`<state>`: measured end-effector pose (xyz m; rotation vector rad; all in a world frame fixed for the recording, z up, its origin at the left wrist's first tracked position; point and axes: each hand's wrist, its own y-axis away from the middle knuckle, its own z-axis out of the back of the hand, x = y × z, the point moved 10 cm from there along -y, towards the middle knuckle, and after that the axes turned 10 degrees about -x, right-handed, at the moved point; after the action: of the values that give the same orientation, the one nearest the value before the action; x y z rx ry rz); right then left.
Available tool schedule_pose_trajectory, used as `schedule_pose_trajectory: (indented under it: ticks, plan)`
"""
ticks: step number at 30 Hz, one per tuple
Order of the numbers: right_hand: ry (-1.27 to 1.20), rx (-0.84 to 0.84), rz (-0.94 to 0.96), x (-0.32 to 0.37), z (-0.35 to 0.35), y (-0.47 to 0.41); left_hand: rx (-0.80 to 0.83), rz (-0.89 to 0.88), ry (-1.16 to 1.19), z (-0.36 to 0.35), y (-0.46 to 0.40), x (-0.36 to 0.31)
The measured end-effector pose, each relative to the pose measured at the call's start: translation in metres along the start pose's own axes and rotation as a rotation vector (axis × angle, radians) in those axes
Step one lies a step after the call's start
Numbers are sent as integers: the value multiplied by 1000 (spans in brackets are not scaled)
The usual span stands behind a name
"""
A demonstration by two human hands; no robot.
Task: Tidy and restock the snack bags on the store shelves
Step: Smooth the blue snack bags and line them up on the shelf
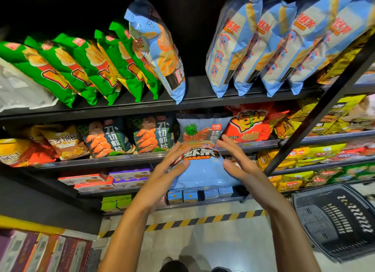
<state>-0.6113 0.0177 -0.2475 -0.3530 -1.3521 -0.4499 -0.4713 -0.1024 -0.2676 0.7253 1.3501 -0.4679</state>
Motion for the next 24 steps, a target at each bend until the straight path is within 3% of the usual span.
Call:
schedule_pose_trajectory:
  ticks: [4, 7, 11, 17, 24]
  plan:
    - [68, 107, 111, 6, -12, 11, -32, 57, 64, 7, 1, 3]
    - [174, -28, 156, 5, -3, 6, -12, 134, 118, 6, 4, 7]
    - [120, -261, 172, 10, 18, 4, 105, 201, 265, -6, 7, 9]
    - [17, -397, 125, 3, 31, -1, 300, 138, 91, -23, 17, 11]
    - [-53, -492, 9, -13, 32, -7, 136, 56, 9, -21, 7, 2]
